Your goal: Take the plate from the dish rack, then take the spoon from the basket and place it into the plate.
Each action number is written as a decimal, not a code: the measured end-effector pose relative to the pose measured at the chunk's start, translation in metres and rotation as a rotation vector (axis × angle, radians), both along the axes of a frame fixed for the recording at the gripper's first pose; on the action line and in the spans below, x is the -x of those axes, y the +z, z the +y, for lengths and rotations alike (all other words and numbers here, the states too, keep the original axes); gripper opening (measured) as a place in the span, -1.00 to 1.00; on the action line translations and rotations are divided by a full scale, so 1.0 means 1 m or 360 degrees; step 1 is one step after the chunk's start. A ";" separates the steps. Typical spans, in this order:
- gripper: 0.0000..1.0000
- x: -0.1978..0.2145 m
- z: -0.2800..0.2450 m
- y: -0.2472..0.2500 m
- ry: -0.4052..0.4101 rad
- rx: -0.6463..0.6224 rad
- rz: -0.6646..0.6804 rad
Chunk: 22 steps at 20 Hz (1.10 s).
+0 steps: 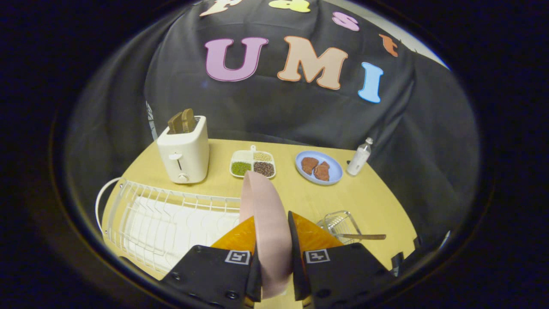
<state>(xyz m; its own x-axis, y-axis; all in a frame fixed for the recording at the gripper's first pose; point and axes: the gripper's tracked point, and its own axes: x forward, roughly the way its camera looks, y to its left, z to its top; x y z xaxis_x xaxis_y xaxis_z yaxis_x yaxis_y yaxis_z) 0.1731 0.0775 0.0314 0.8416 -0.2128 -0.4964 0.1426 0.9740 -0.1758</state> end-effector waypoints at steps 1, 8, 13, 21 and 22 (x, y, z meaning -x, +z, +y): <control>-0.38 -0.001 -0.003 0.001 0.0006 0.0050 0.0007; -0.44 -0.003 -0.007 0.040 -0.0047 0.0213 -0.0141; -0.46 0.019 -0.027 0.081 -0.0143 0.0139 -0.0281; -0.47 0.109 -0.118 0.106 -0.0464 -0.0148 -0.0517; -0.47 0.123 -0.128 0.097 -0.0511 -0.0161 -0.0520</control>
